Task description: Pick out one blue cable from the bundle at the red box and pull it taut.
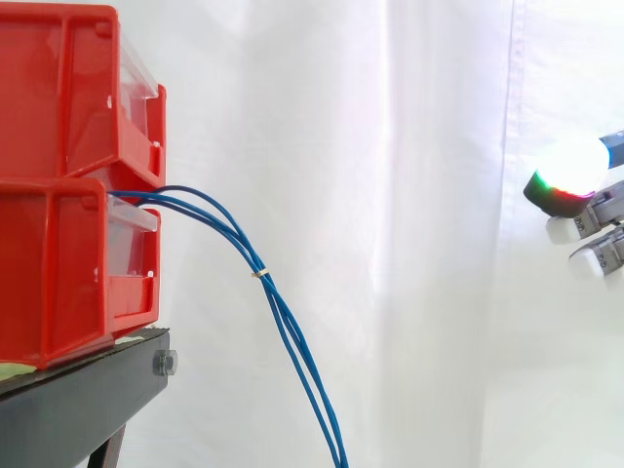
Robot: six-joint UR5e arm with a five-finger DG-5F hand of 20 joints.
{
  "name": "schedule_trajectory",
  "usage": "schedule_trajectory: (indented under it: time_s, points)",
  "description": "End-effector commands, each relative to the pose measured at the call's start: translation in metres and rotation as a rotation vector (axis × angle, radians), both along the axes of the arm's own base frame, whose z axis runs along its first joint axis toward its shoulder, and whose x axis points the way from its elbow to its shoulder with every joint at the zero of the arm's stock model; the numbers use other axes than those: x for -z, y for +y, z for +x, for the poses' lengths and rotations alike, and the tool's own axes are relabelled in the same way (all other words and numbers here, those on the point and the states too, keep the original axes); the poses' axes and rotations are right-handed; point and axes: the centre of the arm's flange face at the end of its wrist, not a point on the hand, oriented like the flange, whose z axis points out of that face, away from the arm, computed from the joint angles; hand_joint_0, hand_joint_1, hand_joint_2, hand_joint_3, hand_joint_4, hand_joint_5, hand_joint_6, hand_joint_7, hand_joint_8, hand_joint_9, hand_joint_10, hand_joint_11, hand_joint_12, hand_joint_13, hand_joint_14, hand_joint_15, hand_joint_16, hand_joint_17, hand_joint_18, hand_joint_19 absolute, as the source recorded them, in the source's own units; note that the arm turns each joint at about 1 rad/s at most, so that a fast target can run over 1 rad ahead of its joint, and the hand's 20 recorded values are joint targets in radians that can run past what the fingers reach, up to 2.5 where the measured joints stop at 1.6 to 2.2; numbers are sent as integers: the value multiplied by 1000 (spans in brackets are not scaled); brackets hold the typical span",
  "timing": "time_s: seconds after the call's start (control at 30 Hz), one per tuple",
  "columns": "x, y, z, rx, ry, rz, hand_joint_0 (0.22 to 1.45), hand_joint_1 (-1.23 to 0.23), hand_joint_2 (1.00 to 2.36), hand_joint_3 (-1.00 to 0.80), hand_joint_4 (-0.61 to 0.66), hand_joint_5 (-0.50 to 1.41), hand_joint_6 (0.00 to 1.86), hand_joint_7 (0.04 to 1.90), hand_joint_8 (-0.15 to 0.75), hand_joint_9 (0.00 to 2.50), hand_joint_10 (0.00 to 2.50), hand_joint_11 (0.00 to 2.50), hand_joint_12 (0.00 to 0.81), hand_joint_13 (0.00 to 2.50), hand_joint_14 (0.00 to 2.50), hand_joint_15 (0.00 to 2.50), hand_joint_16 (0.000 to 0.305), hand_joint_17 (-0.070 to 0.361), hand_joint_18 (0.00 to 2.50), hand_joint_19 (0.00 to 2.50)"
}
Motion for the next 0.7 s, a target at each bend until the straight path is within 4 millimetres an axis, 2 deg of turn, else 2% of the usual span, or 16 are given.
schedule_trajectory:
  time_s: [0.0, 0.13, 0.2, 0.3, 0.37, 0.43, 0.5, 0.67]
  points:
    - [0, 0, 0, 0, 2, -5, 442, -469, 1000, -500, 128, -243, 501, 553, 187, 377, 0, 0, 293, 331, 0, 0, 48, 107, 198, 139]
    - [1, -4, 1, 39, -1, -24, 446, -465, 1000, -500, 135, -240, 501, 556, 193, 391, 0, 0, 294, 345, 0, 0, 47, 105, 204, 151]
    - [12, -8, 8, 87, 0, -45, 446, -463, 1000, -500, 135, -240, 501, 561, 194, 390, 0, 0, 295, 350, 0, 0, 47, 106, 212, 149]
    - [32, -9, 22, 118, -13, -59, 448, -463, 1000, -500, 134, -241, 501, 565, 193, 386, 0, 0, 294, 348, 0, 0, 47, 105, 213, 162]
    - [34, -8, 30, 120, -39, -59, 447, -474, 1000, -500, 135, -241, 501, 567, 194, 385, 0, 0, 295, 347, 0, 0, 47, 105, 214, 155]
    - [38, -8, 46, 135, -67, -65, 444, -490, 1000, -500, 137, -241, 501, 567, 195, 385, 0, 0, 296, 346, 0, 0, 47, 106, 215, 154]
    - [49, -8, 60, 140, -50, -81, 438, -515, 1000, -500, 139, -242, 501, 569, 198, 381, 0, 0, 299, 345, 0, 0, 47, 106, 221, 152]
    - [58, -3, 82, 124, -46, -112, 433, -577, 1000, -500, 147, -241, 501, 577, 202, 403, 0, 26, 297, 347, 0, 0, 46, 104, 229, 148]
